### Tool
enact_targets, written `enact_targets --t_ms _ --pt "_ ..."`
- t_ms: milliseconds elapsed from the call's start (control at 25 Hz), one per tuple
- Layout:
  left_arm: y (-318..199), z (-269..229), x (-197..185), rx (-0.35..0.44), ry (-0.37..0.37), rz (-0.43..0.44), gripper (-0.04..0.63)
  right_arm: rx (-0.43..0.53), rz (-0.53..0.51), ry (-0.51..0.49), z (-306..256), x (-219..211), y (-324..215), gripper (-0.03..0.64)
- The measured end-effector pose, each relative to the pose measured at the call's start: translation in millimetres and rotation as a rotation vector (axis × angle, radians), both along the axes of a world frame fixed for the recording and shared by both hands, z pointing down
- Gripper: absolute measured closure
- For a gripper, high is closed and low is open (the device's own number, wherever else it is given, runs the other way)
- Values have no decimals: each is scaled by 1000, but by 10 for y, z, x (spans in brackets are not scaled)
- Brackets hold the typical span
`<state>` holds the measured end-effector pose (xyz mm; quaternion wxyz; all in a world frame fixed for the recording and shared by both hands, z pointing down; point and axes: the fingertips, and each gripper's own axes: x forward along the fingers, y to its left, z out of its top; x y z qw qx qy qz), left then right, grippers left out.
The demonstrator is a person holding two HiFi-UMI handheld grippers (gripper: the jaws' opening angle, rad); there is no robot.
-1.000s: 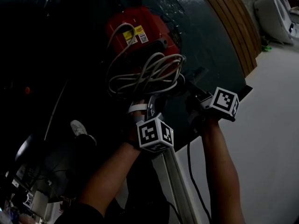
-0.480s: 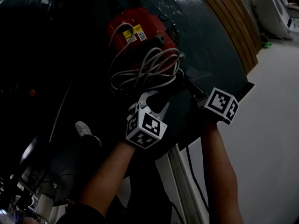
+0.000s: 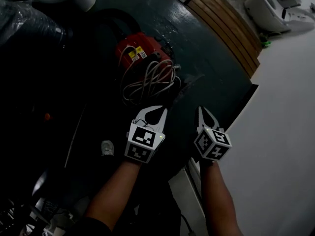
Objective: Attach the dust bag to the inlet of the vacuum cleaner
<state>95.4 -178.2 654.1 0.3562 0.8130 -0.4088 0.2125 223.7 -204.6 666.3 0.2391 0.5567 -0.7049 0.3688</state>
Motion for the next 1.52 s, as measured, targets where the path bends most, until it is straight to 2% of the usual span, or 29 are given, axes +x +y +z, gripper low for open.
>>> enact_targets --t_ms 120,240,480,680,840,1040,1240,1520 --pt "68 -510 -28 70 -8 34 598 116 7 68 -611 -95 178 621" --pt "185 -1121 -49 128 3 59 598 205 32 92 -1290 -204 447 620" --pt "472 -2375 -182 295 16 119 598 329 125 119 -2507 -435 936 621" --pt "900 -3225 -455 371 20 154 598 392 183 171 -3484 -665 1389 621" --pt "1073 -4048 -608 493 1 223 597 552 250 179 -4260 -782 1620 621" --pt "1431 -4949 -646 576 48 265 597 663 286 188 -5196 -974 1985 620" --pt "1622 -5661 -554 683 97 286 597 770 292 215 -5835 -1072 2243 621" --pt "1809 -5916 -230 723 88 321 597 805 295 219 -6160 -772 2403 621"
